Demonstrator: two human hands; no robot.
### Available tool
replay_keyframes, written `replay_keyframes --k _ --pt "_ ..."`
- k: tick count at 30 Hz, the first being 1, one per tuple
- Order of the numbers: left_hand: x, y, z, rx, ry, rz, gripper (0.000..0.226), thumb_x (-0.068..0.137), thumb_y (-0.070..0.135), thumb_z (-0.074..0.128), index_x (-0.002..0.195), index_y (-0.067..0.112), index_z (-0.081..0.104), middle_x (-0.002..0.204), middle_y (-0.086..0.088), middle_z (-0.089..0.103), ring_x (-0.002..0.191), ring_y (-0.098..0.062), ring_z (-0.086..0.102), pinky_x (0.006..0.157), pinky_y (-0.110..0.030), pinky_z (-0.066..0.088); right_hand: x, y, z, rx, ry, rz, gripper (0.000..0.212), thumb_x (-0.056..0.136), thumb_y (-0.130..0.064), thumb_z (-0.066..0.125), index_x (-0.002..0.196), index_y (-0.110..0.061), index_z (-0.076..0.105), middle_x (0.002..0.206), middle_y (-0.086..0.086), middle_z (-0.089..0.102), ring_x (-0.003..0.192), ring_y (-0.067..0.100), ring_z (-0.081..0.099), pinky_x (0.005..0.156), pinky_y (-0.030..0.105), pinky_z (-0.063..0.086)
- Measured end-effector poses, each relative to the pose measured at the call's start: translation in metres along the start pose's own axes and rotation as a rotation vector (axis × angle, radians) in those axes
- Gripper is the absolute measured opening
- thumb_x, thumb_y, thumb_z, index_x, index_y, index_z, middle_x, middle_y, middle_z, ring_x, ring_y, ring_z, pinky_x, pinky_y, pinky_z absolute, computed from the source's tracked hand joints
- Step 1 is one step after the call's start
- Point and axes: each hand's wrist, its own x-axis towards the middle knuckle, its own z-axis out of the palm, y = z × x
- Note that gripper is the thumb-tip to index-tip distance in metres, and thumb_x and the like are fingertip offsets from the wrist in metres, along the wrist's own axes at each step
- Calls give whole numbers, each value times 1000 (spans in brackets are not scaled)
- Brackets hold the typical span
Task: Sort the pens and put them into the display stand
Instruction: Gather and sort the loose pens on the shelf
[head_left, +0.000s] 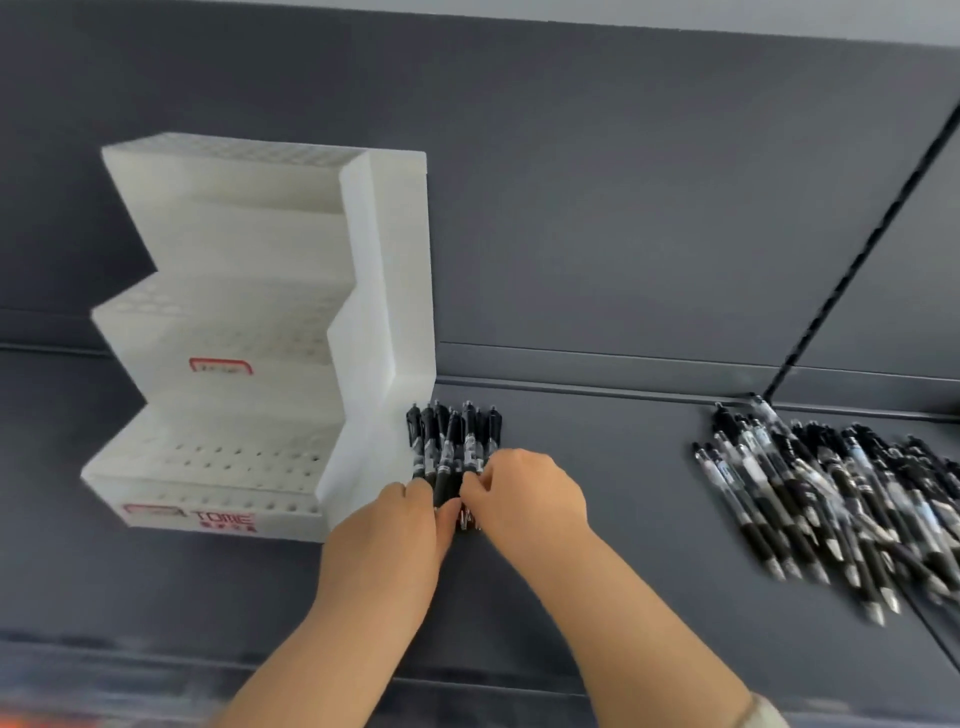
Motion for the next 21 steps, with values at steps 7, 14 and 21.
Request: replay_keyframes --k 7,14,21 --pt "2 -12 6 -26 33 74 40 94 59 20 90 23 36 75 10 37 64 -12 44 53 -22 32 -12 2 4 28 84 50 34 94 -41 40 83 -16 61 76 -1 63 68 20 59 58 28 46" --pt "14 2 2 -109 232 202 32 76 30 72 61 16 47 52 7 34 37 -11 21 40 -13 3 -24 27 -8 33 119 133 33 94 -44 41 90 -19 62 84 -3 66 77 20 62 68 29 51" --pt "25 62 5 -93 118 311 33 70 28 77 59 17 48 50 5 41 30 -16 38 40 -13 4 -37 81 -29 17 188 211 31 94 -45 42 93 -21 62 85 -5 66 79 19 63 68 29 52"
